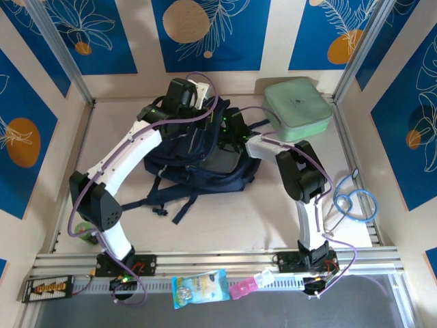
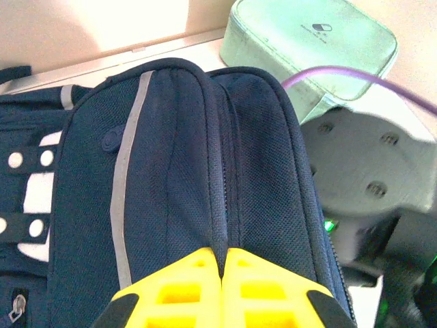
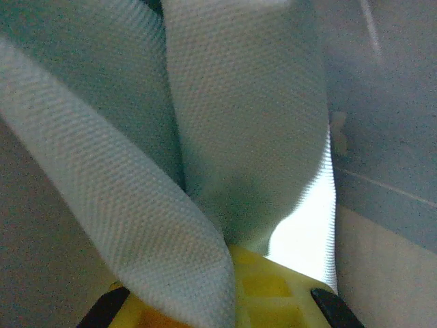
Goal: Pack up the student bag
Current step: Place the pencil pouch in the student bag.
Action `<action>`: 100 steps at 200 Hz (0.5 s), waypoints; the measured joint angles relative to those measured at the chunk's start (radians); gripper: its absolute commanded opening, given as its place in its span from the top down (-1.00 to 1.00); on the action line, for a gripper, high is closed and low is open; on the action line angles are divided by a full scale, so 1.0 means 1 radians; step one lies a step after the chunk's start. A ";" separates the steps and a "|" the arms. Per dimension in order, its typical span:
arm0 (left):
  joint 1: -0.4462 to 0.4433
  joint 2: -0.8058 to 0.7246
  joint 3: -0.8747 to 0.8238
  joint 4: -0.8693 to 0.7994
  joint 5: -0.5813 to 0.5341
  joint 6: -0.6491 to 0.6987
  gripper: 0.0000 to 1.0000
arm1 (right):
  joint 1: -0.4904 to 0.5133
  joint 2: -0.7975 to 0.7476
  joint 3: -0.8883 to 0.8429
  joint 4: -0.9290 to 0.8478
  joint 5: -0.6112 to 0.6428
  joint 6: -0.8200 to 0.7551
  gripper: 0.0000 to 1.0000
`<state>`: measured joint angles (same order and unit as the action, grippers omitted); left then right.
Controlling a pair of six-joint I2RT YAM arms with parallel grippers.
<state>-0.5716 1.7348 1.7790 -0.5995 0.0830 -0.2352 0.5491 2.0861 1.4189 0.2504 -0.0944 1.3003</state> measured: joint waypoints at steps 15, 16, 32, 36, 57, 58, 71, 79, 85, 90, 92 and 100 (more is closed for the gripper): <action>0.006 0.013 0.018 0.003 0.012 -0.011 1.00 | 0.014 0.019 0.000 0.045 0.032 0.018 0.75; 0.007 0.014 0.018 0.003 0.012 -0.011 1.00 | 0.014 0.020 0.000 0.047 0.034 0.018 0.75; 0.015 0.019 0.020 0.013 0.026 -0.023 1.00 | 0.021 0.034 0.000 0.090 0.052 0.033 0.68; 0.017 0.021 0.020 0.016 0.029 -0.026 1.00 | 0.021 0.037 0.000 0.097 0.054 0.033 0.65; 0.028 0.025 0.022 0.019 0.048 -0.032 1.00 | 0.021 0.039 -0.013 0.126 0.061 0.038 0.47; 0.029 0.025 0.022 0.020 0.048 -0.033 1.00 | 0.021 0.038 -0.013 0.127 0.062 0.039 0.46; 0.035 0.026 0.023 0.022 0.059 -0.038 1.00 | 0.014 0.032 -0.032 0.129 0.062 0.033 0.20; 0.039 0.027 0.023 0.023 0.067 -0.042 1.00 | 0.008 0.021 -0.053 0.122 0.062 0.024 0.07; 0.041 0.028 0.023 0.024 0.071 -0.045 1.00 | 0.004 0.008 -0.071 0.111 0.060 0.014 0.04; 0.043 0.029 0.023 0.023 0.074 -0.047 1.00 | -0.001 -0.005 -0.087 0.096 0.056 0.003 -0.03; 0.044 0.029 0.023 0.024 0.074 -0.047 1.00 | -0.004 -0.013 -0.093 0.088 0.060 0.001 -0.07; 0.047 0.029 0.023 0.024 0.078 -0.048 1.00 | -0.015 -0.041 -0.116 0.053 0.059 -0.014 -0.15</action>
<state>-0.5251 1.7641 1.8015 -0.5758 0.1612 -0.2832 0.5343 2.0453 1.3029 0.3038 -0.0357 1.2858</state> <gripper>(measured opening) 0.045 0.522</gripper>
